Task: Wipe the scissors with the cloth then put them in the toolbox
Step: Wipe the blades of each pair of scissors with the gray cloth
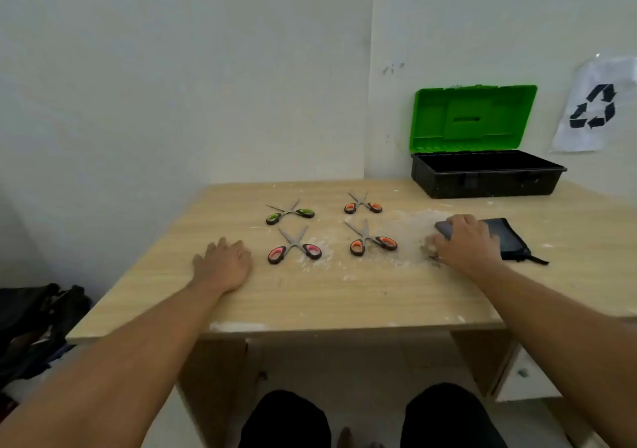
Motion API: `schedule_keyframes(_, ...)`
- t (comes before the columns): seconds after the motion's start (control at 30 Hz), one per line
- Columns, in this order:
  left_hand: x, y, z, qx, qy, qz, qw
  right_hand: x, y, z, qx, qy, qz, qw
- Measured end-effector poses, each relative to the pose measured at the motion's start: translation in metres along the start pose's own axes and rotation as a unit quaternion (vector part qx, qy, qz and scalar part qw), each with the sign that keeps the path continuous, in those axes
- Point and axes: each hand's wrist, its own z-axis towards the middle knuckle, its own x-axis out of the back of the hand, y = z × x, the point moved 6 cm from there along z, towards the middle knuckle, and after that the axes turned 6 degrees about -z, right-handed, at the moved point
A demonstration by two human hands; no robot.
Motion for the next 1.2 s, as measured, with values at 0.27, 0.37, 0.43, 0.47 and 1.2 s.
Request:
schedule_keyframes(0.27, -0.005, 0.0, 0.0, -0.005, -0.023, 0.024, 0.999, 0.001, 0.011, 0.0, -0.007, -0.052, -0.072, 0.996)
schedule_keyframes(0.37, -0.004, 0.001, -0.001, 0.0, -0.019, 0.014, 1.0, 0.006, 0.007, 0.011, 0.022, -0.1, -0.112, 0.988)
schedule_keyframes(0.43, 0.0, 0.004, -0.002, -0.001, 0.01, -0.009, 1.0, 0.008, 0.011, 0.017, -0.013, -0.113, -0.078, 0.99)
schedule_keyframes(0.47, 0.003, 0.007, -0.003, -0.003, 0.034, -0.022, 0.999, 0.006, 0.012, 0.019, -0.034, -0.118, -0.061, 0.991)
schedule_keyframes(1.2, 0.002, 0.081, 0.01, 0.035, -0.072, -0.367, 0.927, 0.047, -0.037, 0.029, -0.002, 0.076, 0.299, 0.951)
